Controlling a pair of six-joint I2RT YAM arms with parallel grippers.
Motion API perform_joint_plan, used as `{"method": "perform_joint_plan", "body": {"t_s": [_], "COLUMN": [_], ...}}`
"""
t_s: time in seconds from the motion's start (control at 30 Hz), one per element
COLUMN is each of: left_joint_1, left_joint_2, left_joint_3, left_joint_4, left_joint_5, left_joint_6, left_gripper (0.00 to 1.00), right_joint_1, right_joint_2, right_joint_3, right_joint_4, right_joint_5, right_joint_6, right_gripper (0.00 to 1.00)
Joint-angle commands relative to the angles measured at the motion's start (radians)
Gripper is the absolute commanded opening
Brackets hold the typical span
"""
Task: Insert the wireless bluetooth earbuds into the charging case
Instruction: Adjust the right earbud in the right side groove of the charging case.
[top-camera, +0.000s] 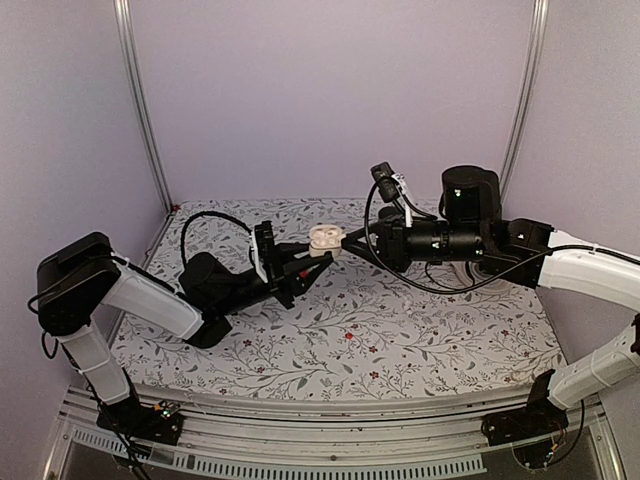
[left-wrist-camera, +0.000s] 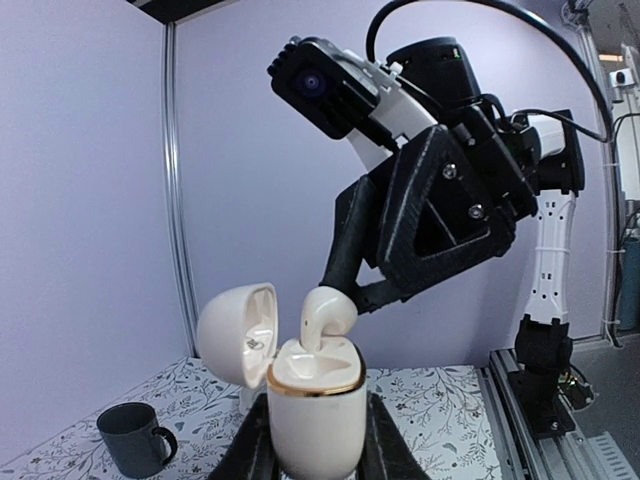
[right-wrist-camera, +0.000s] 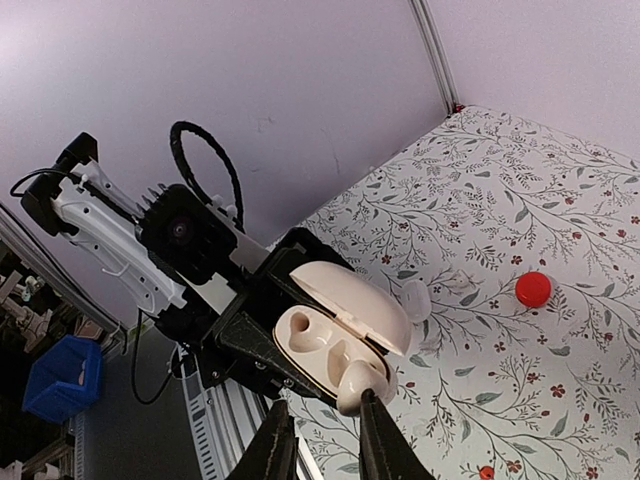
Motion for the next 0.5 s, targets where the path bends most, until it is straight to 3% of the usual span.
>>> {"method": "perform_joint_plan", "body": {"t_s": [0.0, 0.47], "left_joint_1": [-0.011, -0.012], "left_joint_2": [-0.007, -0.013], "left_joint_3": [0.023, 0.019], "left_joint_4": [0.094, 0.094], "left_joint_5": [-0.024, -0.035], "left_joint_6": [0.029, 0.035], "left_gripper": [0.00, 0.00], "right_joint_1": [0.022, 0.010], "right_joint_2": [0.012, -0.027], "right_joint_3": [0.024, 0.011], "right_joint_4": [-0.005, -0.029], "right_joint_5": [0.002, 0.109], "right_joint_6": [0.013, 0.038], "right_gripper": [0.24, 0.26]}}
